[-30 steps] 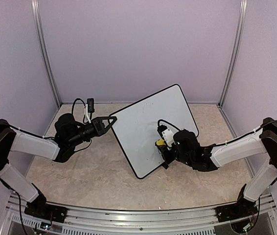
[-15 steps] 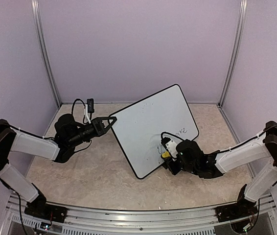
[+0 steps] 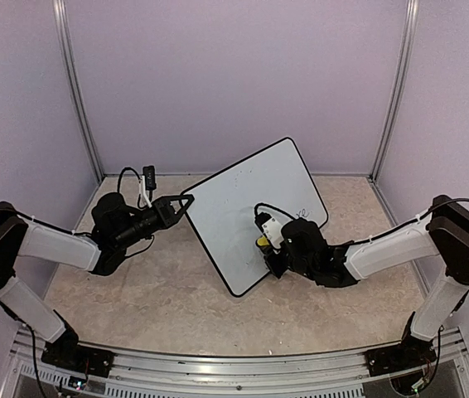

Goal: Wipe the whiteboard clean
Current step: Erase the whiteboard at the center of the board.

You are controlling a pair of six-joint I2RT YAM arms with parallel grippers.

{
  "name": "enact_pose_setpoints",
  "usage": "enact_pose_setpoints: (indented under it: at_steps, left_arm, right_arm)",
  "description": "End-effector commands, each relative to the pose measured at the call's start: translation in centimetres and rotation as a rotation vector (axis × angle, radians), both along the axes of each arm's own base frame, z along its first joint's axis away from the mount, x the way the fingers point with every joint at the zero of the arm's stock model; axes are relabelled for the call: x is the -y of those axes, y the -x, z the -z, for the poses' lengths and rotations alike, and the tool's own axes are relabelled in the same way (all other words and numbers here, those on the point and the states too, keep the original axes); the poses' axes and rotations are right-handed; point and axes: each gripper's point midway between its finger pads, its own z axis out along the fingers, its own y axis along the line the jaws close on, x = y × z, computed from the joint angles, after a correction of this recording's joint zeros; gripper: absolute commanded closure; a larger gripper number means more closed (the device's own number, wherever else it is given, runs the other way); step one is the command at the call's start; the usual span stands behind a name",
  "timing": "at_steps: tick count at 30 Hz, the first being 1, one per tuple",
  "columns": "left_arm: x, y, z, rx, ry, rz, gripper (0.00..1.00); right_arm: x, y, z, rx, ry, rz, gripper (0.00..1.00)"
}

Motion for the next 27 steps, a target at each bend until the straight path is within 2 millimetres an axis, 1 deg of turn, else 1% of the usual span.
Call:
enact_pose_setpoints:
  at_steps: [1, 4, 10, 13, 15, 17, 21, 27]
  left_arm:
    - [0.8, 1.7, -2.7, 0.108, 0.044, 0.071, 1.00]
    - [0.9, 1.7, -2.6, 0.108, 0.045, 0.073, 1.00]
    - [0.8, 1.7, -2.7, 0.110, 0.045, 0.071, 1.00]
    - [0.8, 1.7, -2.7, 0.109, 0.047, 0.073, 1.00]
    - [0.9, 1.7, -2.7, 0.108, 0.048, 0.076, 1.00]
    - [0.9, 1.6, -2.6, 0.106, 0.049, 0.079, 1.00]
    - [1.0, 1.7, -2.5, 0.104, 0.048, 0.082, 1.00]
    - [1.0, 1.7, -2.6, 0.109, 0.046, 0.081, 1.00]
  right_arm:
    - [-0.1, -1.2, -0.6, 0.027, -0.015, 0.008, 1.00]
    - [0.1, -0.7, -0.4, 0.012, -0.012, -0.008, 1.00]
    - [2.4, 1.3, 2.0, -0.050, 0.042, -0.024, 1.00]
    - [3.4, 2.1, 2.8, -0.074, 0.055, -0.022, 1.00]
    - [3.6, 2.2, 3.0, -0.080, 0.059, -0.023, 1.00]
    - [3.5, 2.1, 3.0, -0.080, 0.063, -0.024, 1.00]
    - [2.5, 1.2, 2.0, -0.050, 0.049, -0.025, 1.00]
    - [2.1, -2.2, 0.1, 0.034, 0.087, 0.063, 1.00]
